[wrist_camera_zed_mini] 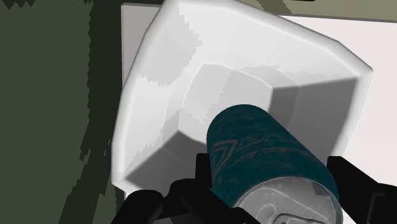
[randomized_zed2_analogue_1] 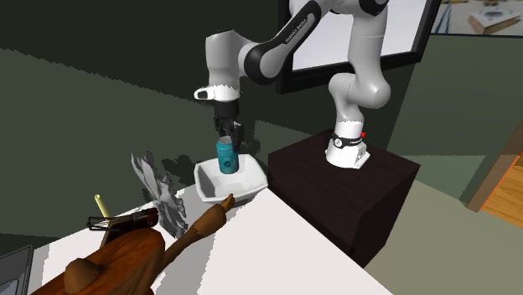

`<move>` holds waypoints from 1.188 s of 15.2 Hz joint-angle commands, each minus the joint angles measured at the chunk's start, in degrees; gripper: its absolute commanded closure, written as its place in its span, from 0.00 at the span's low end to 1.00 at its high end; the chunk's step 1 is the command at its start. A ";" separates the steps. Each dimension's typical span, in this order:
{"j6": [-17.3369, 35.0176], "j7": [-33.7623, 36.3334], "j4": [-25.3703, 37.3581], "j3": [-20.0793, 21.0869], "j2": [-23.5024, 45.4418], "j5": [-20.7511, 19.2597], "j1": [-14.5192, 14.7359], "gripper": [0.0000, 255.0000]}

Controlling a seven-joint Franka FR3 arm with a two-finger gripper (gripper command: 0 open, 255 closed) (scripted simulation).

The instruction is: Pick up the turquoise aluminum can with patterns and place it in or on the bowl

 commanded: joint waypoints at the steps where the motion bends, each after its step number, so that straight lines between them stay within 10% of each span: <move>1: 1.44 -0.12 -0.55 0.02 0.82 0.17 0.00 1.00; 11: 2.69 -0.25 -1.06 0.03 1.58 0.32 -0.01 1.00; 12: 2.69 -0.25 -1.05 0.03 1.59 0.32 -0.01 0.00; 18: 0.86 -0.10 -0.32 -0.01 0.47 0.10 -0.02 0.00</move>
